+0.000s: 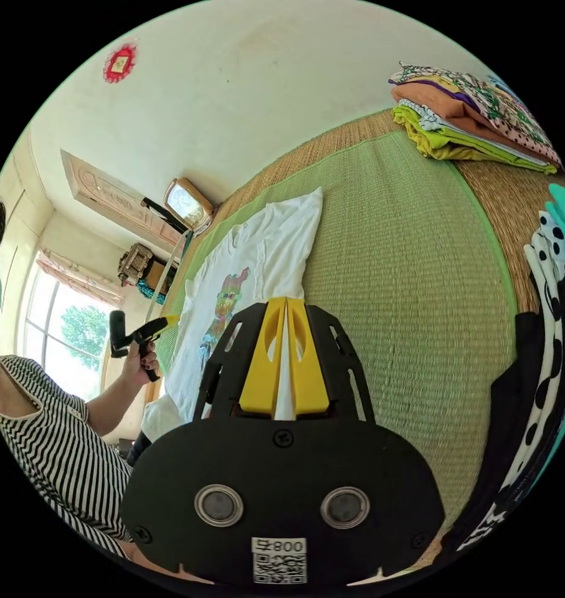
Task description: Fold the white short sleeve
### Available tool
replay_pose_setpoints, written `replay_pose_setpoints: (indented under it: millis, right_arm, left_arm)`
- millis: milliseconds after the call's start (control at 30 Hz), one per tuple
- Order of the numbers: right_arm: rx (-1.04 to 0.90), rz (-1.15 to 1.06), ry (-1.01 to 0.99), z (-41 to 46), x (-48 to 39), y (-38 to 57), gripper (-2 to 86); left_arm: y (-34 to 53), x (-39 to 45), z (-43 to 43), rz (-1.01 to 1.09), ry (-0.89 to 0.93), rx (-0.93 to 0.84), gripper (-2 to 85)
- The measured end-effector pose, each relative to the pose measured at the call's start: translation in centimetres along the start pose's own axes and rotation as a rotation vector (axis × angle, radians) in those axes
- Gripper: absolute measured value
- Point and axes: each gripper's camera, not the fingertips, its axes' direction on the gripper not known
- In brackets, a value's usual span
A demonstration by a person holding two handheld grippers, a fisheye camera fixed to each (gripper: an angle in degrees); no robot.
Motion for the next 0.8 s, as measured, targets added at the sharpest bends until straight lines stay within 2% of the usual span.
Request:
replay_pose_setpoints:
  millis: [67,167,267,400,500,700,800]
  right_arm:
    - [0.016,0.024,-0.006,0.0,-1.1,-0.2,0.0]
    - [0.0,0.024,0.02,1.7,-4.4,-1.1,0.1]
    - [-0.076,-0.03,0.017,5.6,-9.0,-2.8,0.2]
    - [-0.221,-0.183,-0.014,13.8,-17.4,-5.8,0.5]
    - [-0.332,-0.316,-0.001,20.6,-24.1,-7.5,1.1]
    - [-0.459,-0.516,-0.051,32.5,-35.8,-9.9,4.5]
    - [-0.489,-0.601,-0.049,37.4,-41.1,-10.5,5.2]
  left_arm:
    - [2.9,-5.7,-5.0,-0.163,-0.114,0.092,5.1]
    - [5.5,-11.8,-9.2,-0.314,-0.156,0.166,7.6]
    - [6.8,-16.3,-11.1,-0.377,-0.16,0.193,8.2]
    - [7.6,-19.3,-11.7,-0.366,-0.198,0.154,7.7]
    - [9.0,-20.8,-13.0,-0.348,-0.209,0.187,7.2]
    - [11.6,-23.9,-15.9,-0.359,-0.164,0.226,7.3]
    - [11.7,-25.1,-16.6,-0.351,-0.22,0.193,5.0]
